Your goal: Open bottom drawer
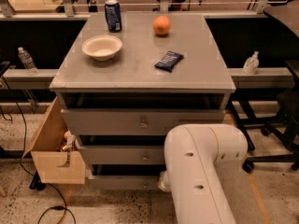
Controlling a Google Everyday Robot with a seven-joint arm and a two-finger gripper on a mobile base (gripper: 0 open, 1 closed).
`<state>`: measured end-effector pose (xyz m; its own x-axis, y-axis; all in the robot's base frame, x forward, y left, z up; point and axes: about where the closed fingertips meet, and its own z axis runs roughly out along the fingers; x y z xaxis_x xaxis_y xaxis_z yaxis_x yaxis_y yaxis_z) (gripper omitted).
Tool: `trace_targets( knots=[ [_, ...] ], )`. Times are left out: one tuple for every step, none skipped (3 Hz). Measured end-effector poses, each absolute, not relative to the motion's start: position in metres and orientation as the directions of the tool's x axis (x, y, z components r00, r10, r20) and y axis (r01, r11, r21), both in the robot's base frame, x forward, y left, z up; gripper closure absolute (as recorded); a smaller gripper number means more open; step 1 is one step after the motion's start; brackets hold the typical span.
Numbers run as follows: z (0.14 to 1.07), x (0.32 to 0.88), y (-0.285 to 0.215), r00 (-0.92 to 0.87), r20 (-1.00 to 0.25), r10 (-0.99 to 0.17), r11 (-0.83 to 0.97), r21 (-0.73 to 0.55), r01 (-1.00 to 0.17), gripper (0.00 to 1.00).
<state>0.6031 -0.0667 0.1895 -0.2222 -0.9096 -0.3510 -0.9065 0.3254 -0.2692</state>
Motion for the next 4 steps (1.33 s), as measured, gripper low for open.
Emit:
trace_targets(
  knots=[
    [0.1937, 0.5959, -0.0685, -0.232, -0.357, -0.905, 0.338, -0.273, -0.900, 1.00],
    [0.1944, 0.5960, -0.0684, -0.232, -0.357, -0.905, 0.338, -0.273, -0.901, 1.00],
    [0.1950, 0.5960, -0.0684, -0.232, -0.357, -0.905, 0.338, -0.273, -0.901, 1.00],
    [0.1971, 0.5875, -0.0710, -0.239, -0.368, -0.899, 0.351, -0.278, -0.894, 1.00]
  ],
)
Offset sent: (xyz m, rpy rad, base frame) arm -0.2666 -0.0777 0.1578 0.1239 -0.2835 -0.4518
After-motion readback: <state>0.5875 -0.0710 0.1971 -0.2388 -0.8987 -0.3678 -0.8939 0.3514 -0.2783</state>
